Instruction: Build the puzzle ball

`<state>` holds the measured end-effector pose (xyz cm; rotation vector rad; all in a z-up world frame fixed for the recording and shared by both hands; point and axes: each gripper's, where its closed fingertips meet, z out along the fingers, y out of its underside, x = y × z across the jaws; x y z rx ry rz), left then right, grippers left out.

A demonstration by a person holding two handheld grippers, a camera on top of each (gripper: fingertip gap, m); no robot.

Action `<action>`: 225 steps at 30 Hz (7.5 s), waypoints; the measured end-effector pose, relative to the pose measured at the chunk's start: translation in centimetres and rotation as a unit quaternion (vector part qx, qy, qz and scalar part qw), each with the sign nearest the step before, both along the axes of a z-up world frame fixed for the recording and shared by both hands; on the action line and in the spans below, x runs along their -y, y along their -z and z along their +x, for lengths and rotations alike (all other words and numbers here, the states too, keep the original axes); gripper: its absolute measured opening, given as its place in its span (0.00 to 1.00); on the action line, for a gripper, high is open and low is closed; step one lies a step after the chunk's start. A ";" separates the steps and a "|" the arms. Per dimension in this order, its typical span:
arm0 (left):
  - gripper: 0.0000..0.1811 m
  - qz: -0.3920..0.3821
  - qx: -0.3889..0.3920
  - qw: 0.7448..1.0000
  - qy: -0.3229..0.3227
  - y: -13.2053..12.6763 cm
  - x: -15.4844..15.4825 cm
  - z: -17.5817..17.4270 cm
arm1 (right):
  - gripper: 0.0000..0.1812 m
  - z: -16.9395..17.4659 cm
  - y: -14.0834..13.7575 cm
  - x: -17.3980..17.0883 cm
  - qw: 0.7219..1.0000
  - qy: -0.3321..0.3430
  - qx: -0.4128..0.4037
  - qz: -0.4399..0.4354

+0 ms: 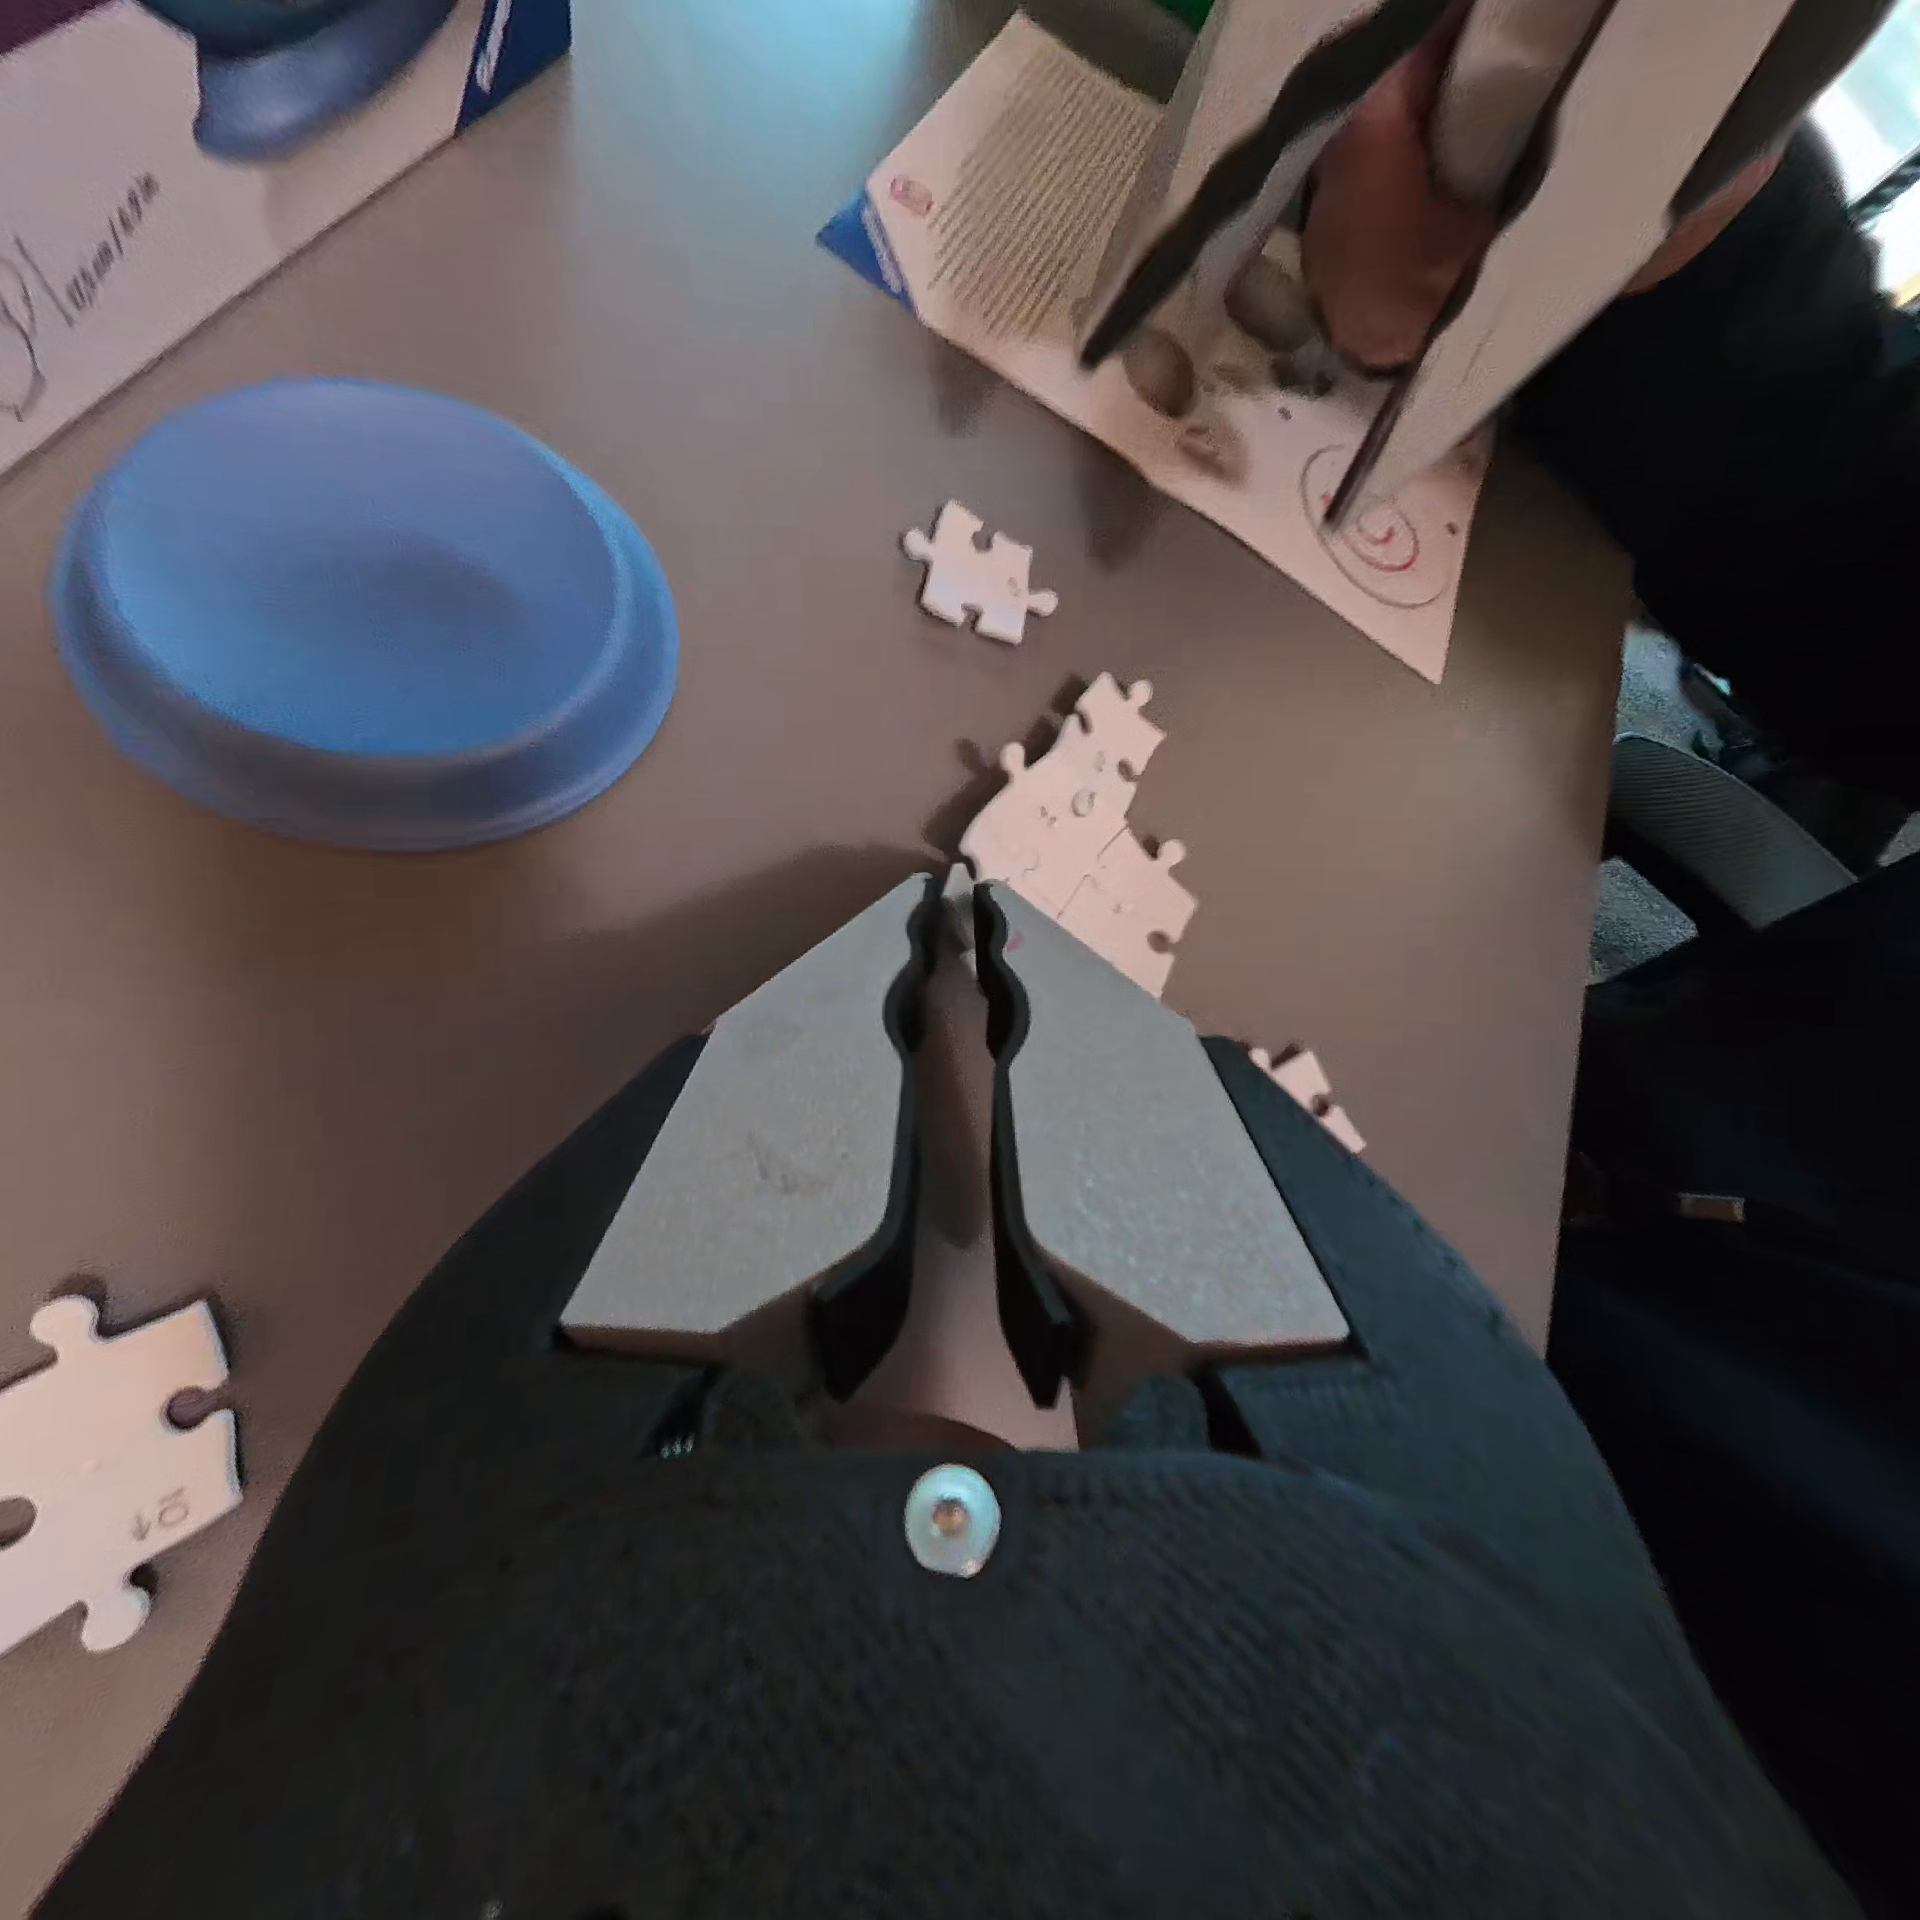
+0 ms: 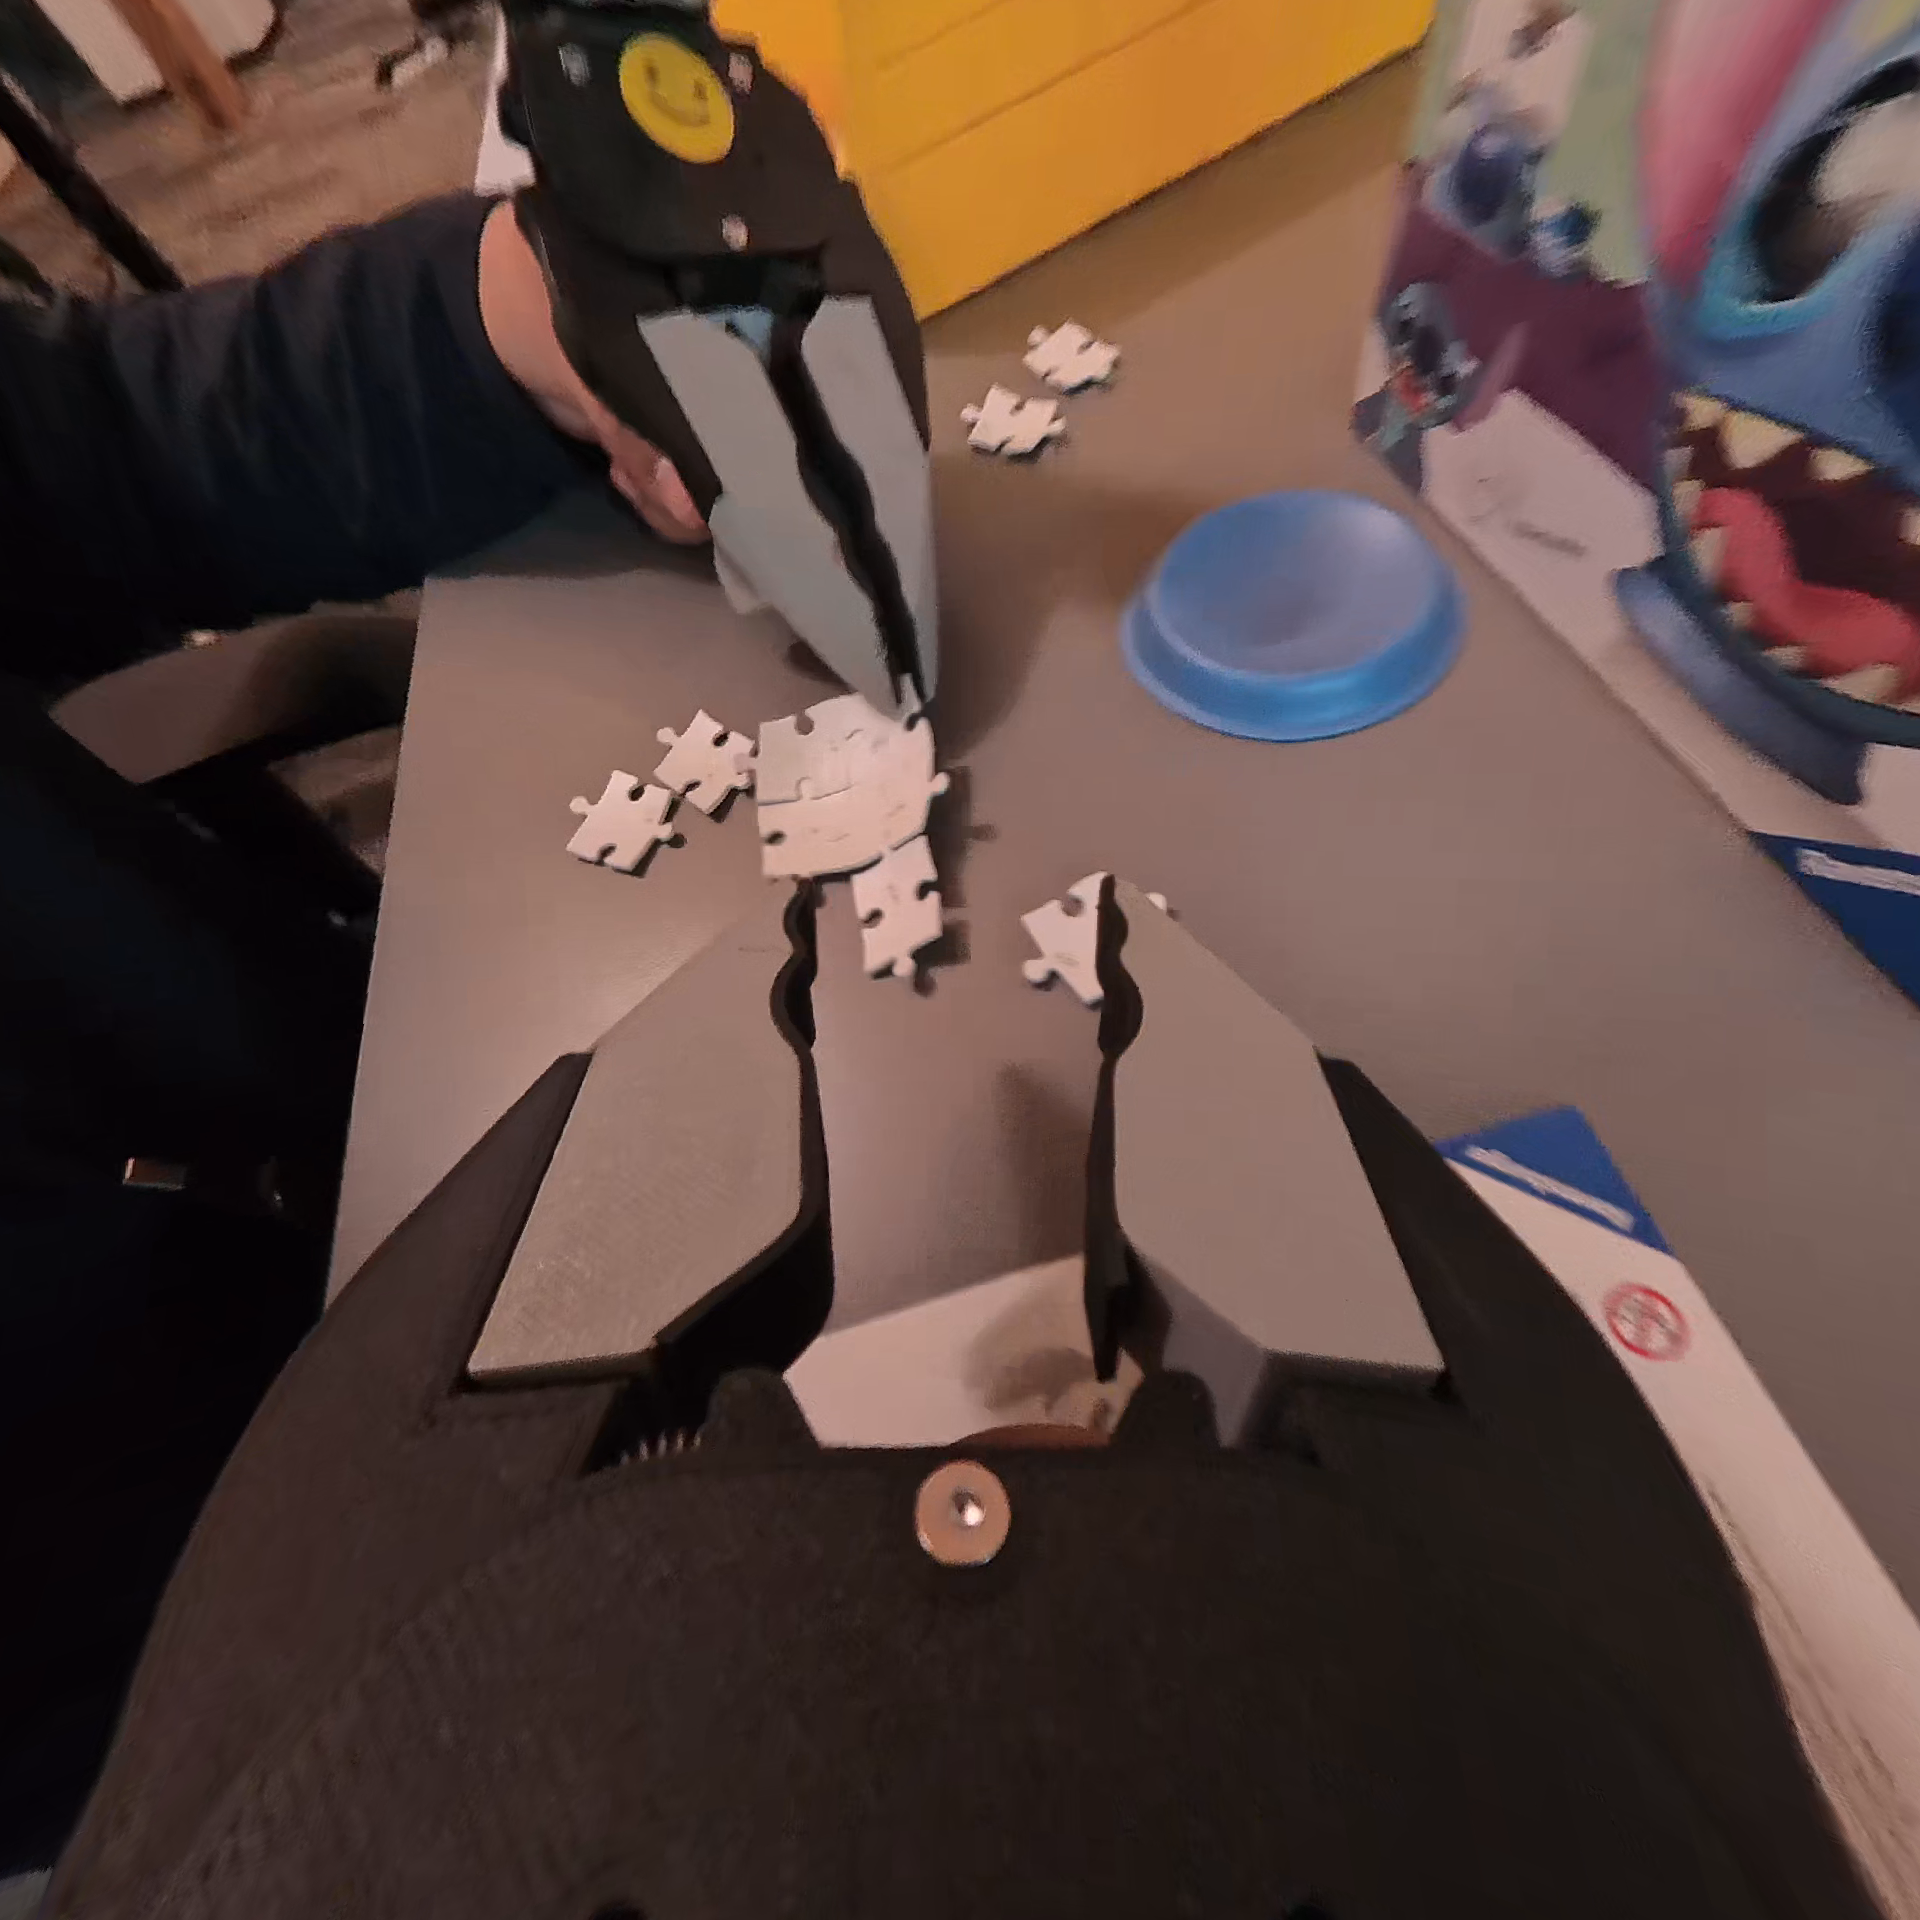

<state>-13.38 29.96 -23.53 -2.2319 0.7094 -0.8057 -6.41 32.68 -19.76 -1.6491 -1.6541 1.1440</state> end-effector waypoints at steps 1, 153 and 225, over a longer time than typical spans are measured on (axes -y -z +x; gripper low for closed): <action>0.01 0.014 0.005 1.000 0.002 -0.5 -0.1 0.2 | 0.28 -0.5 0.5 0.6 1.000 -0.007 0.016 0.004; 0.00 0.201 0.129 0.959 0.156 -8.6 5.2 4.6 | 0.00 -1.6 -5.0 7.7 0.958 -0.199 -0.106 -0.177; 0.00 0.045 0.166 0.978 0.116 -5.7 3.9 4.6 | 0.00 -3.0 -6.4 7.5 0.929 -0.190 -0.162 -0.274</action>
